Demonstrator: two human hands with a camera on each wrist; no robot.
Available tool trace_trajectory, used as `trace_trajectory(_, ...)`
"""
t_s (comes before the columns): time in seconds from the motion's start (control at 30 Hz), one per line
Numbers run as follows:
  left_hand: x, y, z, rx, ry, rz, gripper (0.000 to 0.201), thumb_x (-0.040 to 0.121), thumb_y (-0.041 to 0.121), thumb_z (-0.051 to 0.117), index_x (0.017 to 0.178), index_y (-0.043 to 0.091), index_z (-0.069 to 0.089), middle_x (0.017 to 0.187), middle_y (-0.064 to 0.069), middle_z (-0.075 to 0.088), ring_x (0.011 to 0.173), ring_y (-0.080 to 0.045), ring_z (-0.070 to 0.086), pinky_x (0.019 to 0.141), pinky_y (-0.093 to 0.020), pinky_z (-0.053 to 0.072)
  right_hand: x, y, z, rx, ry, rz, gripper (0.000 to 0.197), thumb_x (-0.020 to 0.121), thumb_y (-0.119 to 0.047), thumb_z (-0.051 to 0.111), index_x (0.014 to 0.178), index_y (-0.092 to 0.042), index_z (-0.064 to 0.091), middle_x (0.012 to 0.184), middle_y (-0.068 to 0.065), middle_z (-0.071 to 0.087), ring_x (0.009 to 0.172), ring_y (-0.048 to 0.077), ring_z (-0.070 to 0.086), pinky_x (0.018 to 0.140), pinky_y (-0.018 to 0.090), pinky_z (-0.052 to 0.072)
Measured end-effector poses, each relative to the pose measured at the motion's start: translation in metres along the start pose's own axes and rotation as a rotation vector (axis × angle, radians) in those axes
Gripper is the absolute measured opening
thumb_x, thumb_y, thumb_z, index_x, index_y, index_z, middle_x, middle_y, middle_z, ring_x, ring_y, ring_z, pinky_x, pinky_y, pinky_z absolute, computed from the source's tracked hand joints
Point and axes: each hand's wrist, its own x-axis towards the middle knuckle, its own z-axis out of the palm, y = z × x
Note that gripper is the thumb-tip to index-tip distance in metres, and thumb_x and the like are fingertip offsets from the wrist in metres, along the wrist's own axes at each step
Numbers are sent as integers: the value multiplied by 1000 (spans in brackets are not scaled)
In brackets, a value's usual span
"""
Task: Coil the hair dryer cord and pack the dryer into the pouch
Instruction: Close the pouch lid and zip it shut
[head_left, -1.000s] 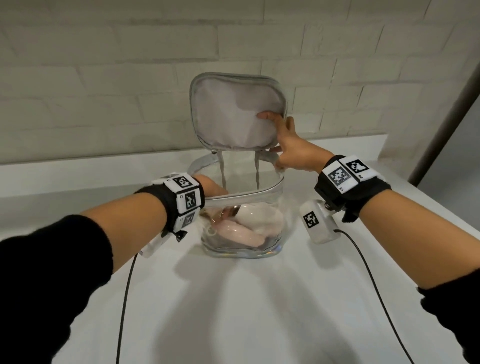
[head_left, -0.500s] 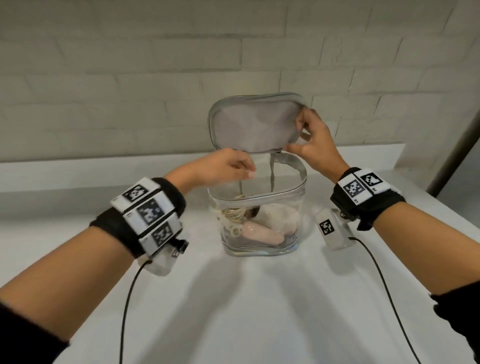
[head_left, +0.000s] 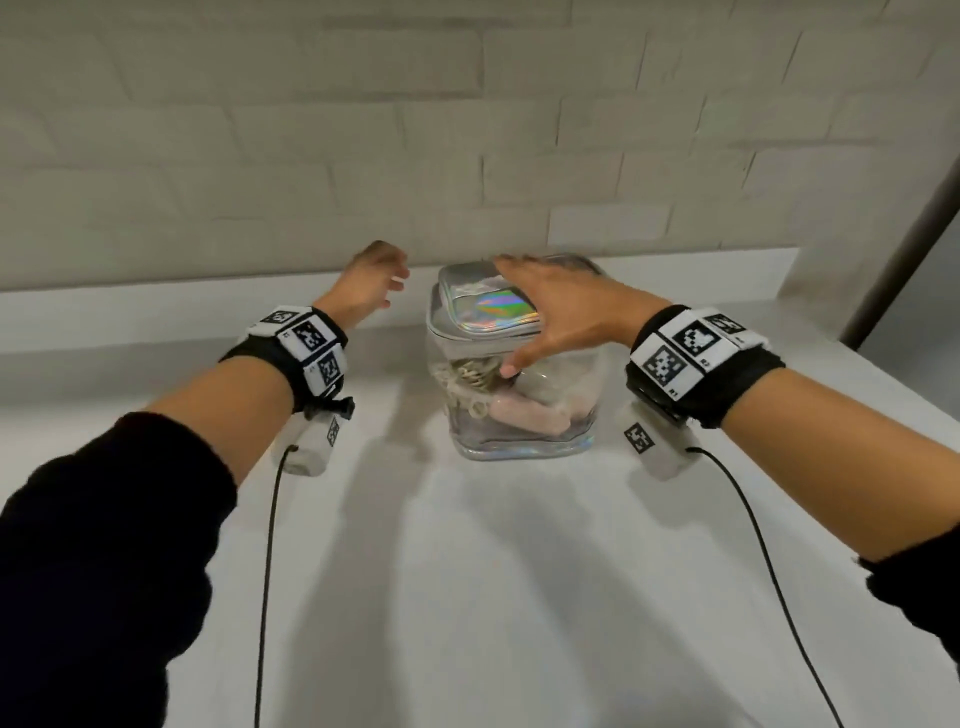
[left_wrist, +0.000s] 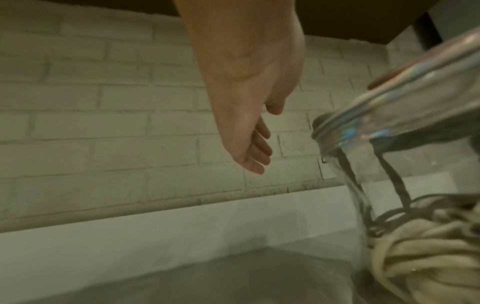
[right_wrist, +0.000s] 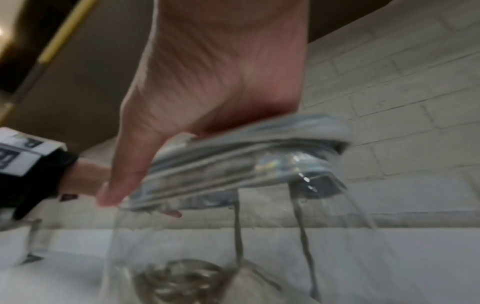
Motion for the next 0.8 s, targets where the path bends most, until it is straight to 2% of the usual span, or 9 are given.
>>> trace_trajectory(0.1, 22, -4, 21, -50, -108, -106, 13, 95, 18, 39, 103, 23, 48, 89, 7, 54, 76, -10, 48, 66, -23, 34, 5, 4, 6, 47, 23, 64, 119, 61, -59, 74, 148, -12, 8, 157, 9, 16, 143, 24, 20, 115, 34, 22)
trace_trajectory(0.17, 33, -4, 36, -193, -210, -227, 19, 92, 27, 46, 107, 20, 54, 103, -3, 63, 86, -19, 57, 72, -25, 45, 7, 4, 7, 97, 17, 130, 118, 62, -54, 76, 147, -9, 9, 157, 13, 12, 144, 26, 16, 115, 34, 19)
trace_trajectory(0.23, 36, -1, 47, -269, -283, -286, 23, 94, 26, 41, 92, 11, 58, 86, -9, 70, 71, -20, 66, 59, -18, 52, 11, 2, 8, 111, 25, 159, 110, 61, -55, 76, 142, -5, 22, 150, 15, 26, 139, 29, 26, 109, 33, 27)
trace_trajectory(0.33, 43, -2, 56, -249, -319, -281, 33, 96, 17, 31, 72, 9, 51, 54, -6, 64, 39, -12, 61, 36, -12, 42, 9, 4, 9, 111, 24, 153, 94, 59, -58, 75, 131, -11, 38, 133, 10, 45, 123, 29, 43, 96, 32, 35)
trace_trajectory(0.4, 53, -5, 55, -276, -369, -268, 31, 97, 13, 30, 77, 7, 54, 55, -3, 68, 45, -10, 64, 41, -13, 47, 3, 13, 8, 79, 21, 145, 97, 57, -61, 74, 135, -19, 34, 136, 5, 45, 124, 27, 43, 104, 40, 34)
trace_trajectory(0.53, 65, -11, 38, -280, -474, -229, 24, 95, 9, 39, 99, 4, 62, 88, -5, 72, 78, -14, 70, 70, -22, 57, -6, 25, 12, 115, 37, 177, 93, 58, -64, 72, 134, -25, 35, 134, 1, 48, 122, 23, 47, 107, 45, 32)
trace_trajectory(0.63, 69, -7, 32, -15, -332, -35, 21, 91, -4, 45, 96, -7, 65, 60, 9, 71, 57, 2, 64, 60, -12, 53, -4, 19, 16, 62, 58, 179, 94, 61, -70, 65, 138, -30, 29, 139, 2, 45, 126, 25, 44, 108, 53, 27)
trace_trajectory(0.7, 65, 3, 28, 312, -245, 196, 22, 89, -4, 49, 107, 0, 63, 46, 15, 63, 43, 8, 54, 53, -9, 46, -1, 14, 14, 60, 39, 190, 89, 62, -72, 61, 136, -34, 30, 137, 2, 48, 125, 26, 46, 104, 54, 32)
trace_trajectory(0.8, 54, 15, 15, 667, -219, 360, 21, 89, 0, 49, 94, 1, 70, 71, -7, 66, 52, 3, 55, 51, -4, 37, 5, 10, 6, 70, 1, 210, 77, 65, -71, 60, 127, -29, 40, 126, 5, 56, 113, 28, 52, 96, 46, 40)
